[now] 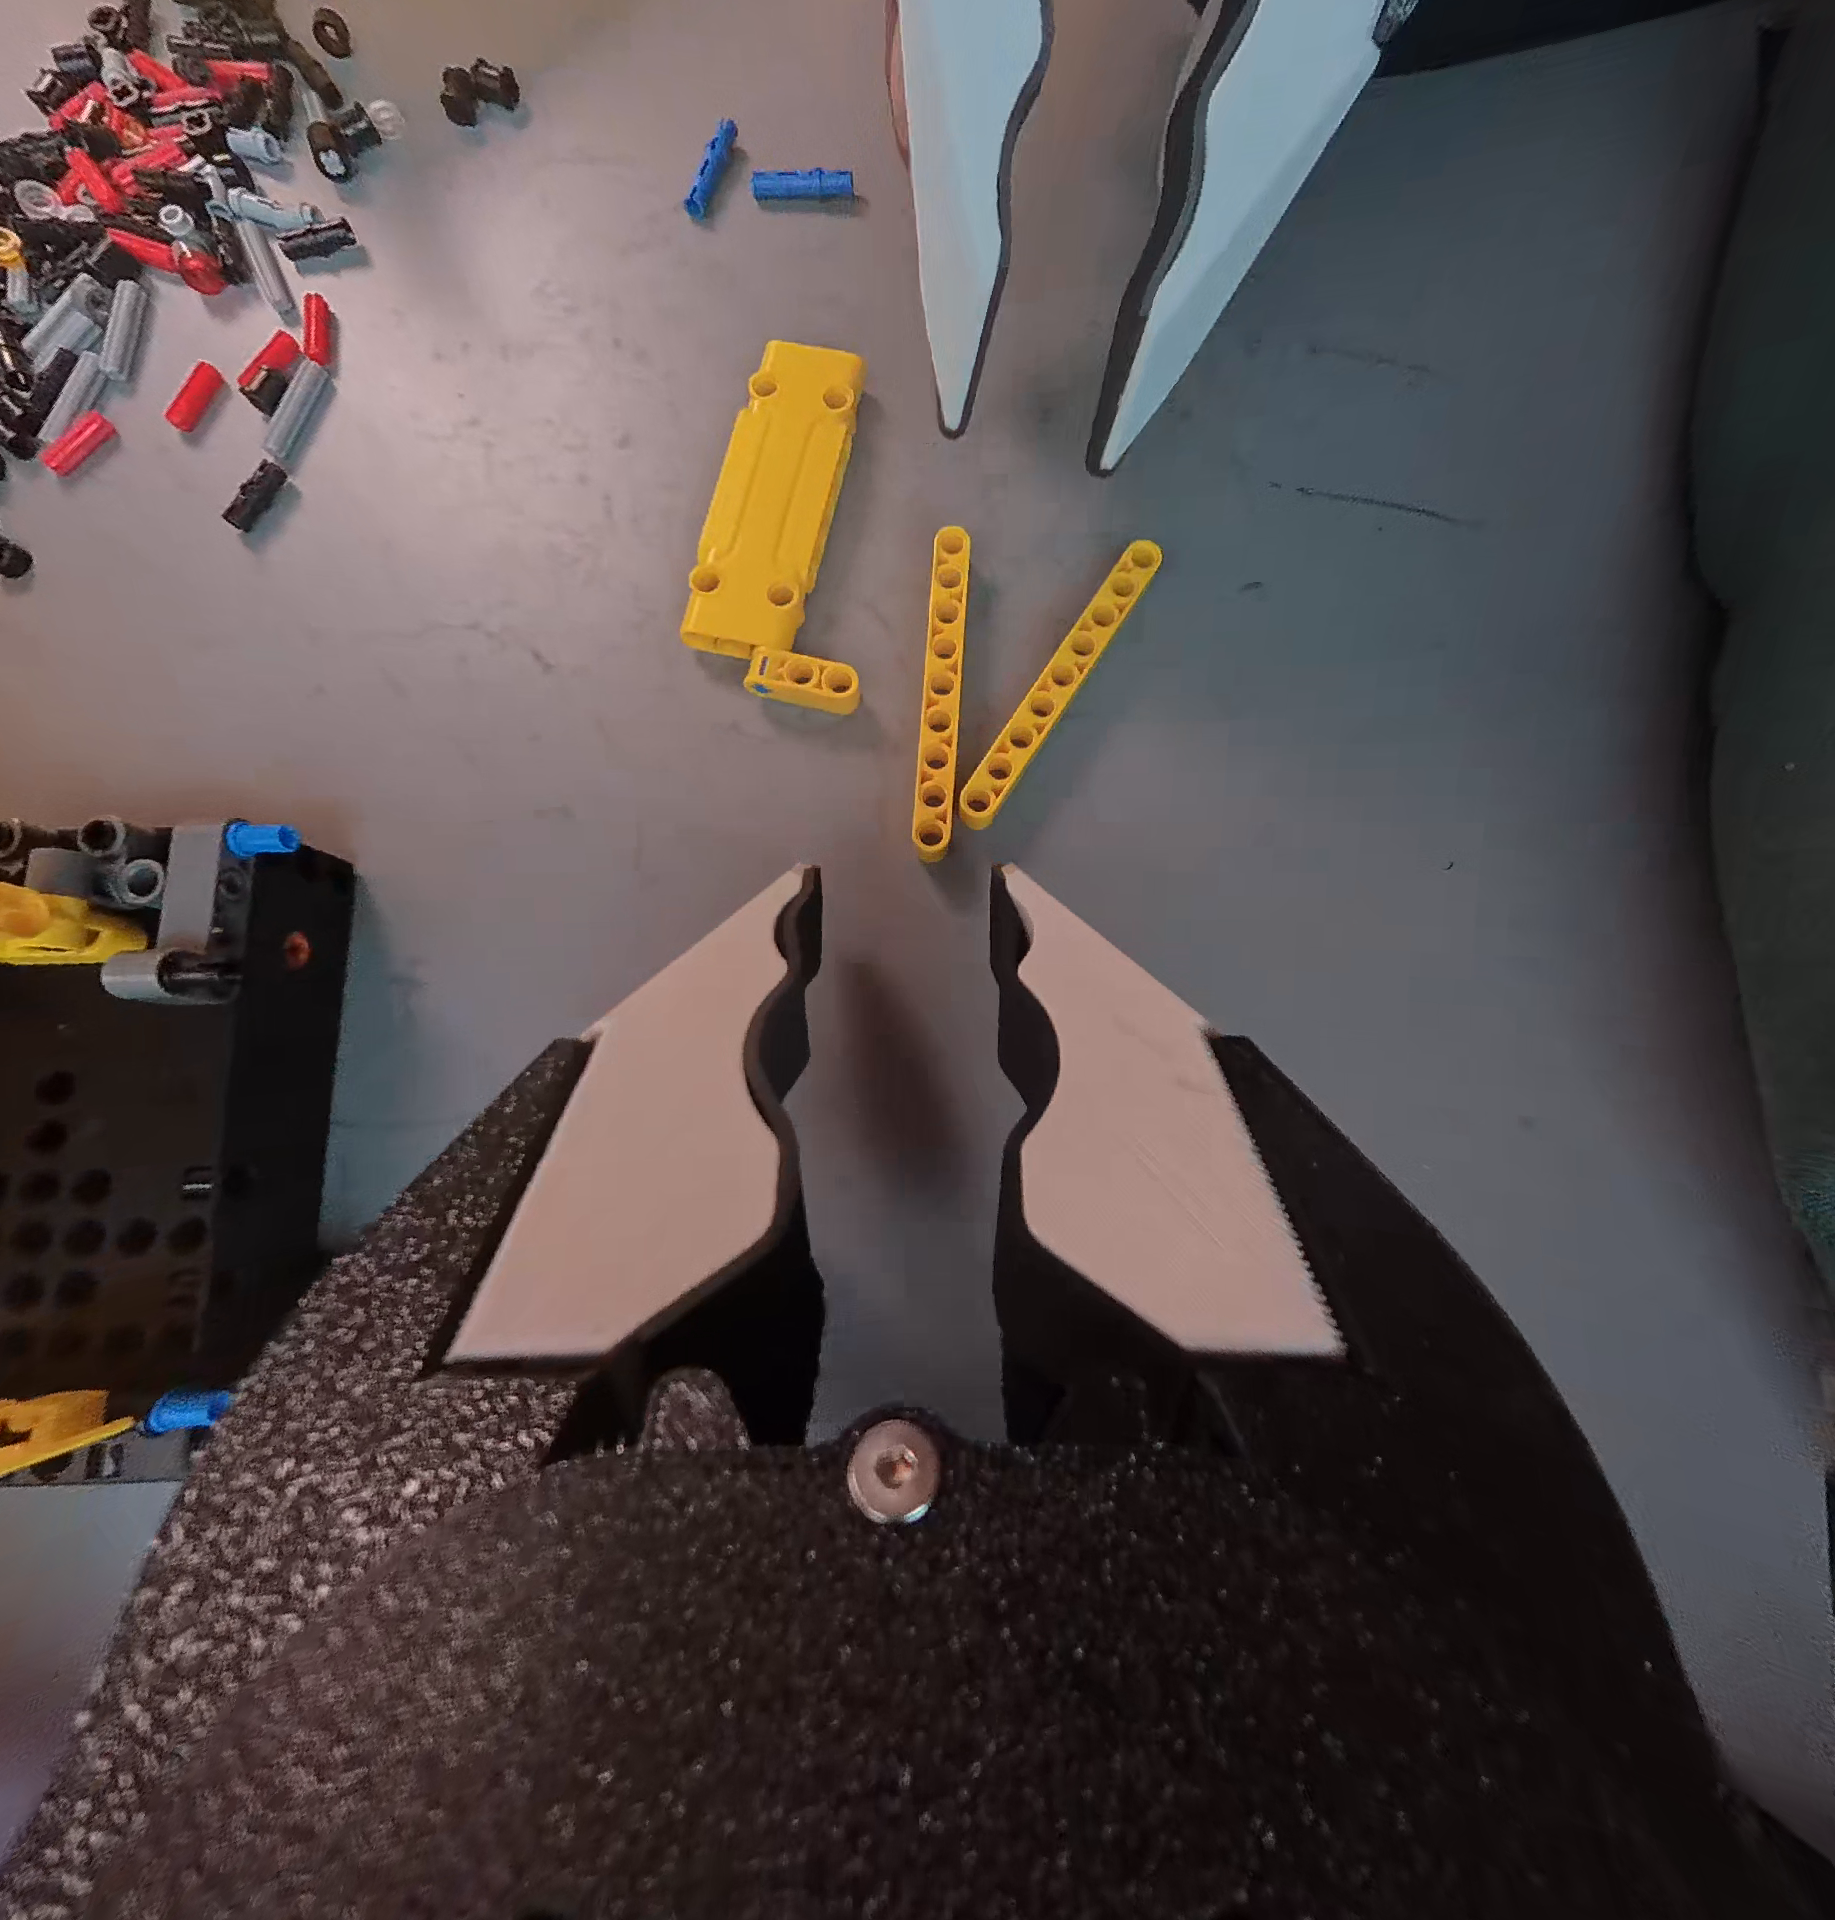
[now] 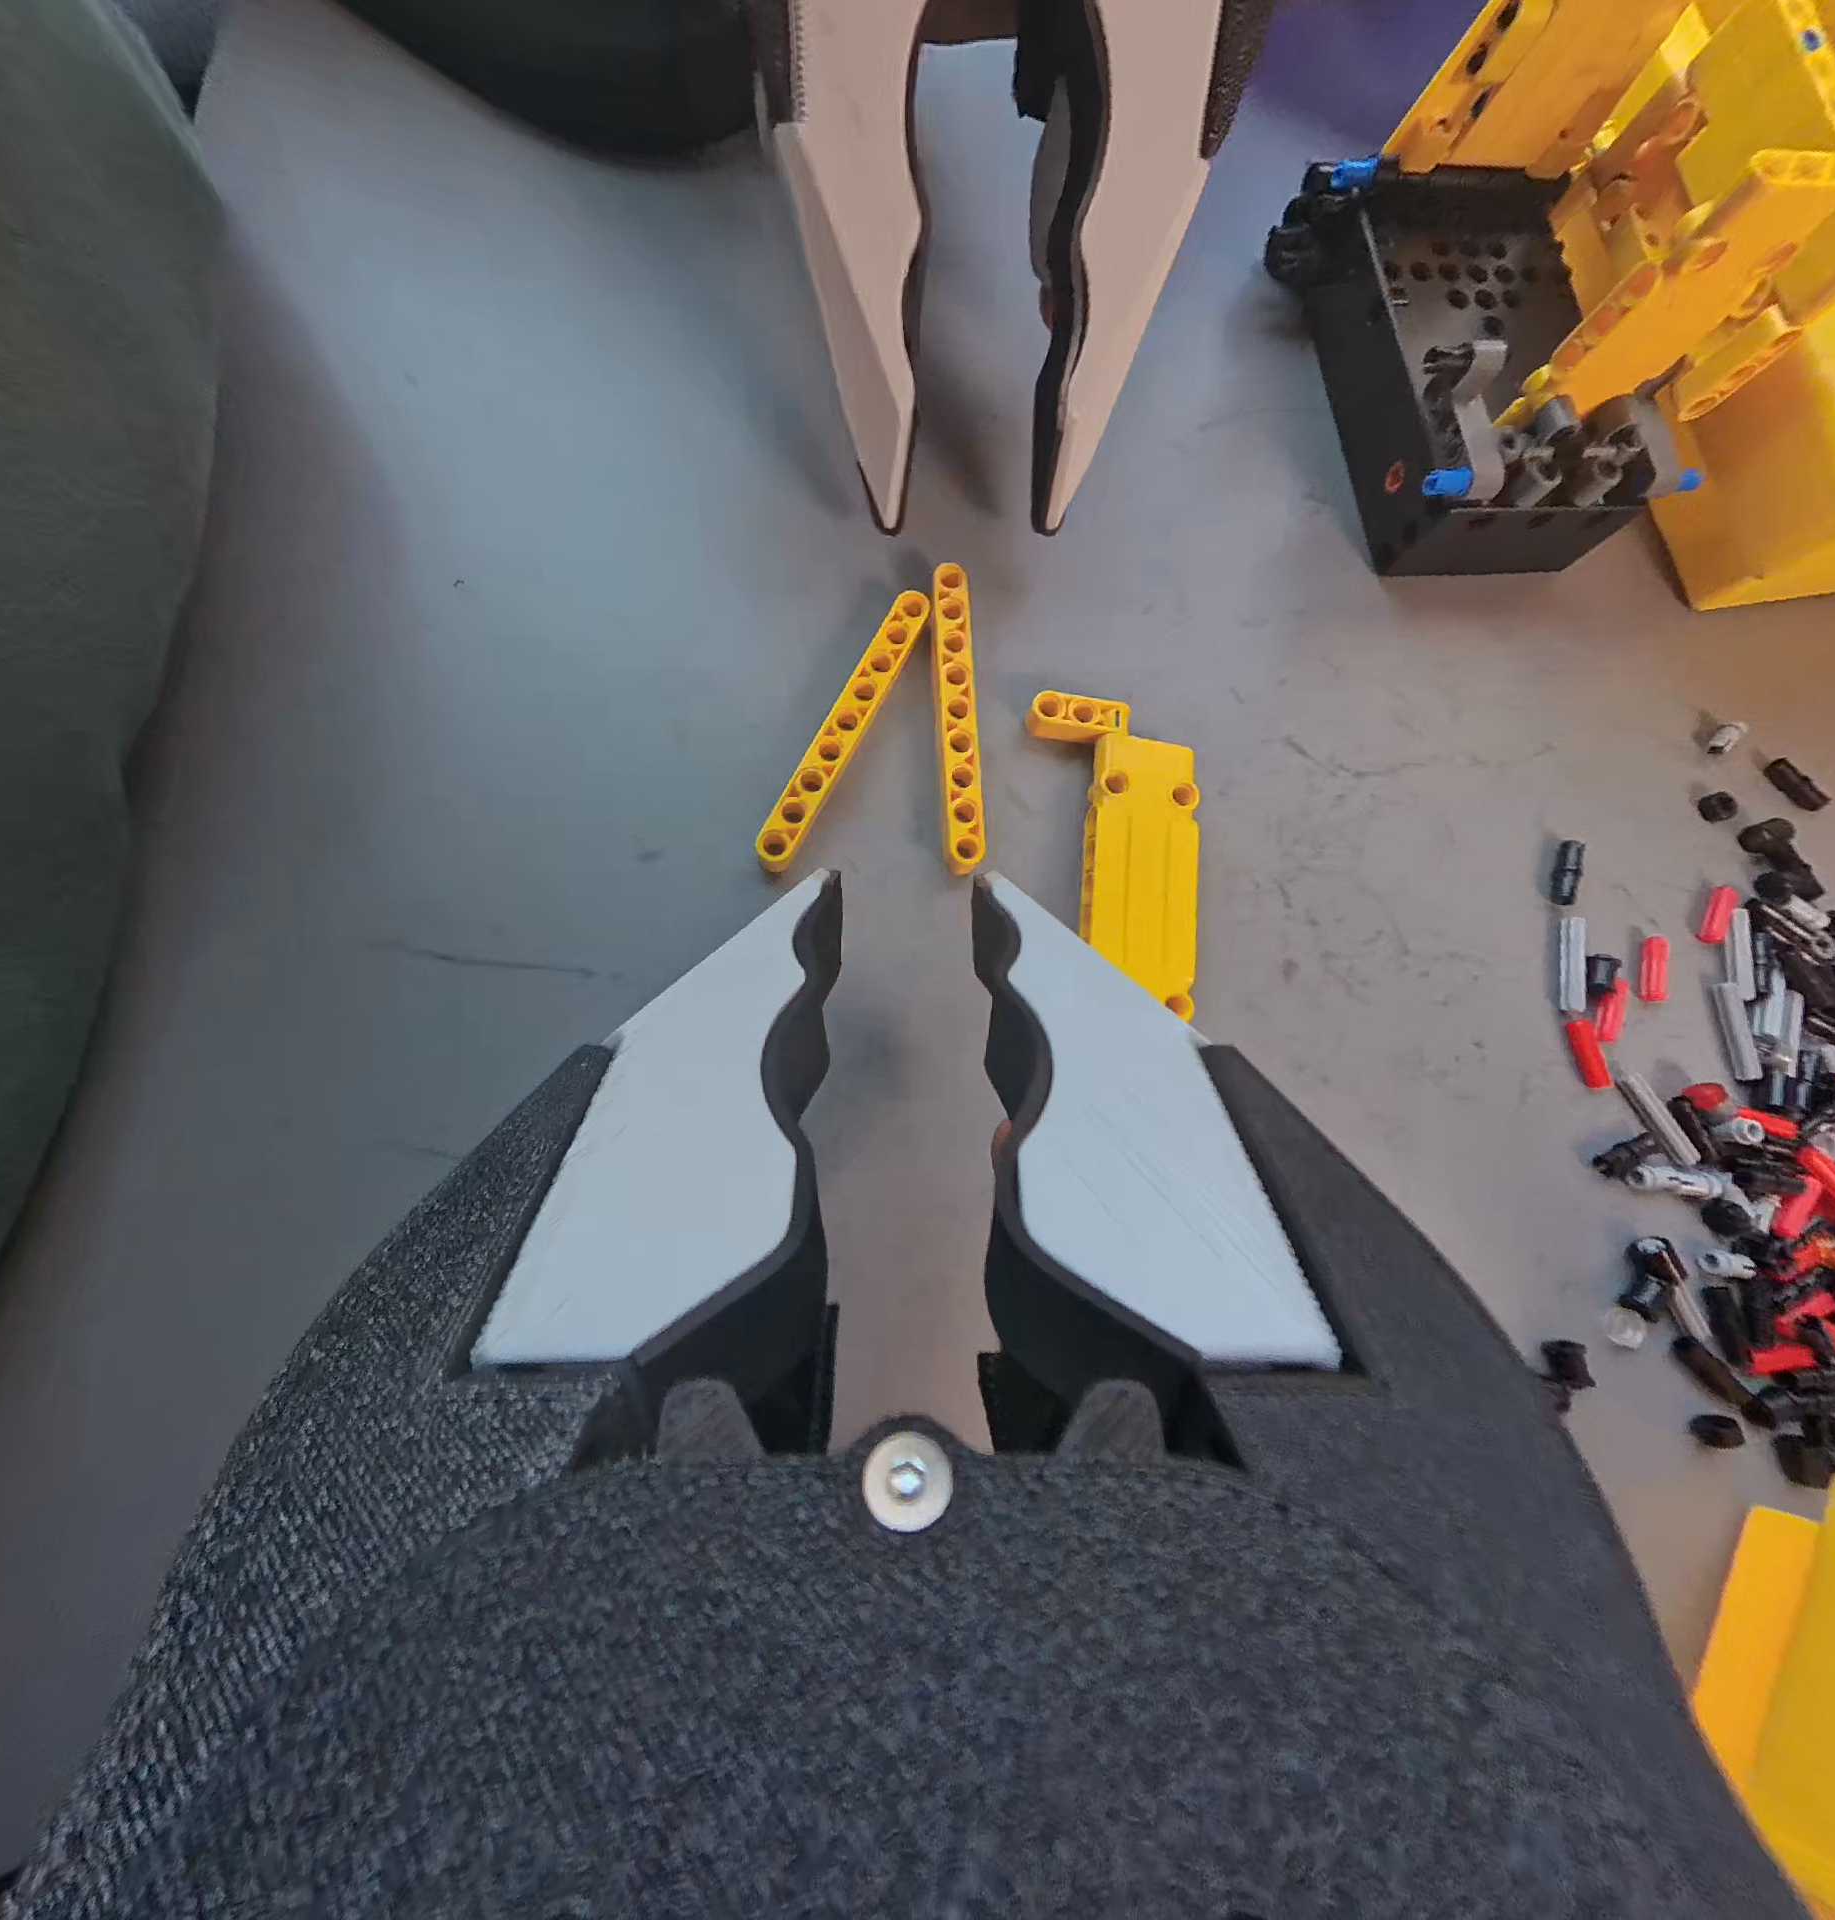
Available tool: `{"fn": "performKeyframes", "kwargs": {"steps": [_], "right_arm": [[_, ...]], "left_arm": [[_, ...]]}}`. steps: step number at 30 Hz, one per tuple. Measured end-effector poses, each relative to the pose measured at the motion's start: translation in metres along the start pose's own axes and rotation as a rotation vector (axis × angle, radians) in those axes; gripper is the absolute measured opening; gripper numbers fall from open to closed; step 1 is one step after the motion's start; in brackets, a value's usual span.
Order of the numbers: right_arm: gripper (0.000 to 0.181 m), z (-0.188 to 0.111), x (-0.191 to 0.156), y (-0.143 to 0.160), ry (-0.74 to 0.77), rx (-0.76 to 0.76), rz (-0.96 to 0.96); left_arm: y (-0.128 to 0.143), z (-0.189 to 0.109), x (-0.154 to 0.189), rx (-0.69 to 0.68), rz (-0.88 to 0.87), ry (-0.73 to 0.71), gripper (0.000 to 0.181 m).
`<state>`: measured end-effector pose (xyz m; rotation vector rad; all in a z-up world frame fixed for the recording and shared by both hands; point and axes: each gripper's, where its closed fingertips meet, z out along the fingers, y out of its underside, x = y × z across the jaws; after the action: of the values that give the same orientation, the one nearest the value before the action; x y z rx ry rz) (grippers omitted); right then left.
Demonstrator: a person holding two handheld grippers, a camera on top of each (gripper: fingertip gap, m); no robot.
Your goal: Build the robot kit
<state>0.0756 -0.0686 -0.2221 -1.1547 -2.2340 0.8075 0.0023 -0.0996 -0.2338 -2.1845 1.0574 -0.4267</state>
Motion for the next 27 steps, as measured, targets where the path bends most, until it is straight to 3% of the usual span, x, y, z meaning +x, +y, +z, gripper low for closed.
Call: {"fn": "performKeyframes", "kwargs": {"steps": [5, 14, 27], "right_arm": [[0.016, 0.005, -0.029, -0.007, -0.116, -0.010, -0.044], [0.009, 0.020, -0.003, 0.002, 0.009, -0.048, -0.007], [0.025, 0.023, 0.008, 0.001, 0.024, -0.025, 0.093]], "left_arm": [[0.005, 0.004, 0.003, -0.002, -0.003, 0.028, 0.026], [0.001, 0.008, 0.006, 0.018, 0.018, 0.029, 0.026], [-0.004, 0.014, 0.009, 0.035, 0.052, 0.007, 0.018]]}}
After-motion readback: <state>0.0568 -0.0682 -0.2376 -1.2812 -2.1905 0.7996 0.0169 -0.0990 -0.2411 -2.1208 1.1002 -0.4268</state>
